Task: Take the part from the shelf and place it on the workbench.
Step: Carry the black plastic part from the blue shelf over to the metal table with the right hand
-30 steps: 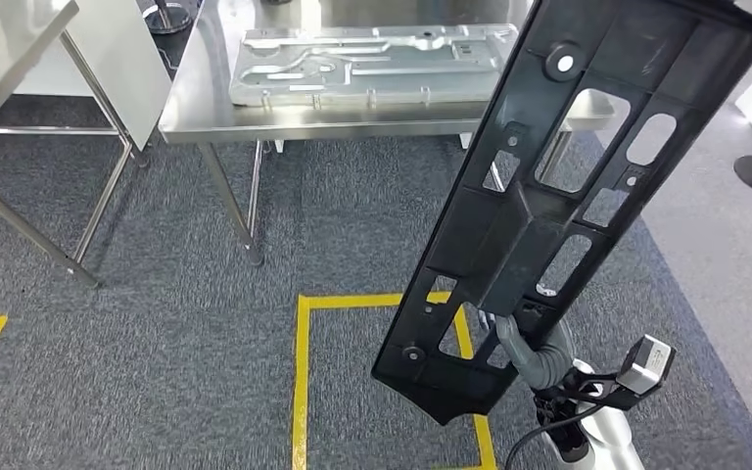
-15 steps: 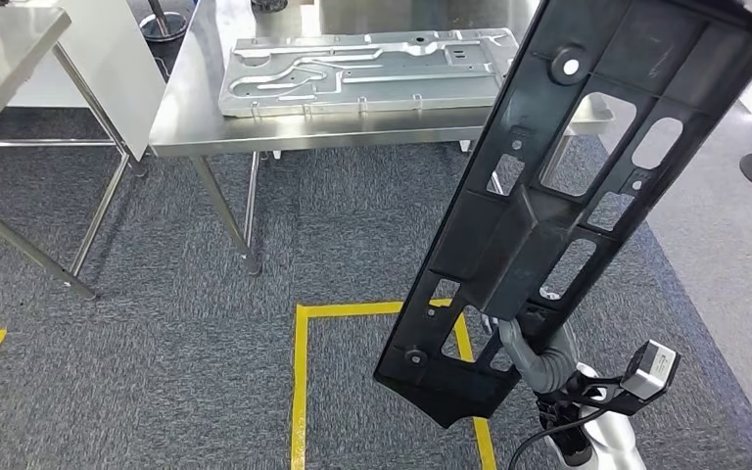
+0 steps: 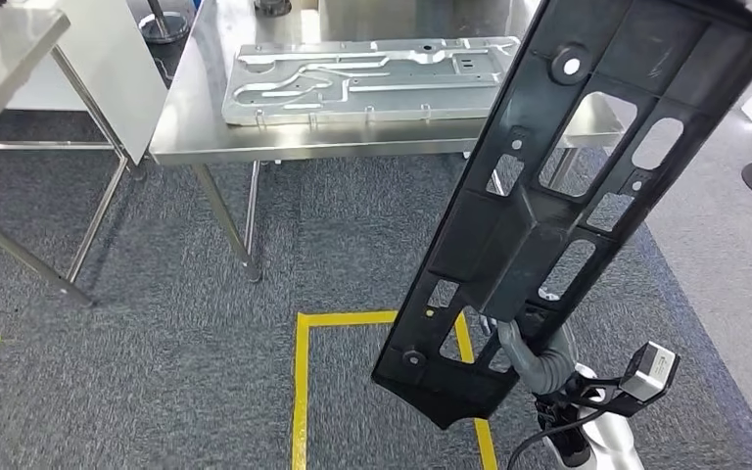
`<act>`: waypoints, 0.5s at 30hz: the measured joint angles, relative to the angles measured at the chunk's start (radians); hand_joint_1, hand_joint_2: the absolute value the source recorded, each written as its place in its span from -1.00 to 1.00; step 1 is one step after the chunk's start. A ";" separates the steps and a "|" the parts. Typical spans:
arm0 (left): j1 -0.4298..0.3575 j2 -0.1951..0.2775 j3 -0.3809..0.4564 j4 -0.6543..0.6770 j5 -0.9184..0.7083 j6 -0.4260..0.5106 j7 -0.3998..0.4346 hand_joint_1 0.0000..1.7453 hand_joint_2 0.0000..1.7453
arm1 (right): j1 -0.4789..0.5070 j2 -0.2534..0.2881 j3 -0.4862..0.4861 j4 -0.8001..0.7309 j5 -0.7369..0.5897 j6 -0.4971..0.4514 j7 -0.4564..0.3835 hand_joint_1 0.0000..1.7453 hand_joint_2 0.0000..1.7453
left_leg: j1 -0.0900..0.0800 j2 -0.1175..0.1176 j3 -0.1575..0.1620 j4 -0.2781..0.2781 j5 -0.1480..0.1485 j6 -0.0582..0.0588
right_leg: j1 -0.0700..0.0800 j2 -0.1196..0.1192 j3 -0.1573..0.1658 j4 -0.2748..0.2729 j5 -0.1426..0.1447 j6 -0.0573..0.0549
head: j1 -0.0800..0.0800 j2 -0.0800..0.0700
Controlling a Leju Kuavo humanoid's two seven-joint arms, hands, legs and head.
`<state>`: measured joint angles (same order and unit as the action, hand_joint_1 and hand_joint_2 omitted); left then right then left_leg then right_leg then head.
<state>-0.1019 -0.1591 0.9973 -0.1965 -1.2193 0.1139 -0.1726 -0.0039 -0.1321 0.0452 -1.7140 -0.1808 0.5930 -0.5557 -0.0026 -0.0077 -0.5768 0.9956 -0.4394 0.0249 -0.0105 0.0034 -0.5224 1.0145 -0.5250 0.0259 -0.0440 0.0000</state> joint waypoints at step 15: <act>-0.008 -0.001 -0.001 0.000 -0.009 -0.003 0.006 -1.00 1.00 | 0.003 0.000 -0.001 -0.004 0.000 -0.001 0.000 1.00 1.00 | 0.002 0.001 0.064 0.010 -0.076 -0.036 | -0.007 -0.001 -0.066 -0.007 0.073 -0.021 | 0.000 0.000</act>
<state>-0.1100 -0.1600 0.9963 -0.1965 -1.2283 0.1108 -0.1662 -0.0008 -0.1321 0.0443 -1.7175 -0.1812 0.5917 -0.5559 -0.0001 -0.0063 -0.5124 1.0052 -0.5156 -0.0110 -0.0175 0.0023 -0.5884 1.0076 -0.4523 0.0048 -0.0439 0.0000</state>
